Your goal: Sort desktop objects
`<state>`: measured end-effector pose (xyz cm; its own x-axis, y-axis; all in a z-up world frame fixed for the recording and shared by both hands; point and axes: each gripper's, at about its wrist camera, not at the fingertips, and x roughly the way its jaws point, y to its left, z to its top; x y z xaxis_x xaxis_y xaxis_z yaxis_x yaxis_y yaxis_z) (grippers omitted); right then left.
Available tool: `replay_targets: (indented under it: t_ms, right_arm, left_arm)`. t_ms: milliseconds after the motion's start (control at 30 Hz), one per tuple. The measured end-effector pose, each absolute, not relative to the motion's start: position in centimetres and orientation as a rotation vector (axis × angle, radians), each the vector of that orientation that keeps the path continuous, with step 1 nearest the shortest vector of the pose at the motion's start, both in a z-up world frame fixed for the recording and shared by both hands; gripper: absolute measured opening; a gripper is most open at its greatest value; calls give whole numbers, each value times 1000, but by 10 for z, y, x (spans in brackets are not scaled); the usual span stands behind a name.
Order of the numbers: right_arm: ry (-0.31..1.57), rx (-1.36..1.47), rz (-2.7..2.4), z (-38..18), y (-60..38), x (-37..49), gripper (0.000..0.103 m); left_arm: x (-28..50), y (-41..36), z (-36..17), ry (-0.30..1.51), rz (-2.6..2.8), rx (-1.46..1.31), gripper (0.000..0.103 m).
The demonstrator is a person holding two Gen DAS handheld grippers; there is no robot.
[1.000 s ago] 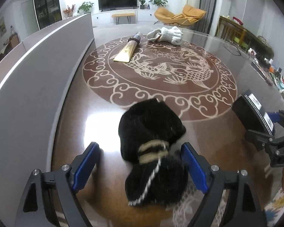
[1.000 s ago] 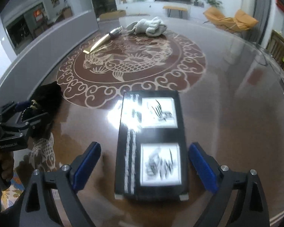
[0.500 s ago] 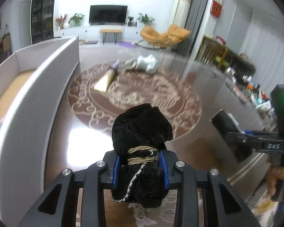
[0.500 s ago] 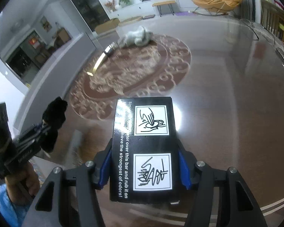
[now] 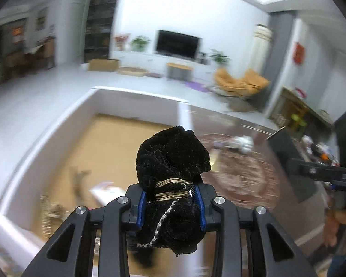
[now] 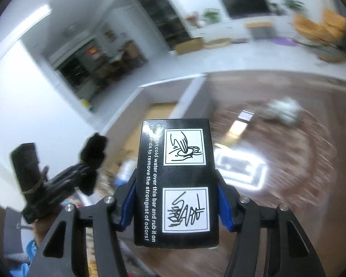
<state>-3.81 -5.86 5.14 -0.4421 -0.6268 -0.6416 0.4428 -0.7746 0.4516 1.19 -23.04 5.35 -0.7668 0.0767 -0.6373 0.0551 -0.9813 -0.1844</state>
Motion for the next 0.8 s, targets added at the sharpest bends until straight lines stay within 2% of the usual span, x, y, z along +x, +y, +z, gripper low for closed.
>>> replay_targets:
  t_ms: [133, 300, 367, 400, 433, 467, 500, 533, 567, 633, 800]
  right_arm:
    - [-168, 1061, -2129, 60, -157, -44, 59]
    - [16, 1102, -2080, 33, -252, -48, 59]
    - [58, 1119, -2096, 19, -276, -56, 60]
    - [84, 1139, -2106, 12, -286, -60, 65]
    - [109, 1175, -2109, 4, -293, -64, 82]
    - [115, 1215, -2102, -3, -297, -67, 92]
    - [104, 1228, -2100, -6, -297, -67, 100]
    - [76, 1208, -2109, -5, -292, -64, 100]
    - [59, 1184, -2116, -2, -287, -61, 100]
    - [43, 1126, -2154, 8, -268, -53, 103]
    - [-10, 986, -2282, 27, -204, -35, 103]
  left_arm:
    - [2, -288, 38, -295, 3000, -1212, 34]
    - [-28, -329, 1, -291, 2986, -1429, 34]
    - [-44, -334, -17, -270, 2941, -1571, 41]
    - [-48, -334, -23, -257, 2933, -1622, 46]
    - [-50, -333, -29, -241, 2932, -1664, 61]
    - [-50, -333, -34, -225, 2943, -1692, 76]
    - [-46, -335, -38, -221, 2952, -1705, 78]
    - [-43, -335, -37, -224, 2975, -1694, 79]
    - [-40, -337, -36, -230, 2999, -1676, 87]
    - [-35, -339, -33, -234, 3056, -1649, 94]
    - [-13, -329, -19, -292, 3148, -1480, 94]
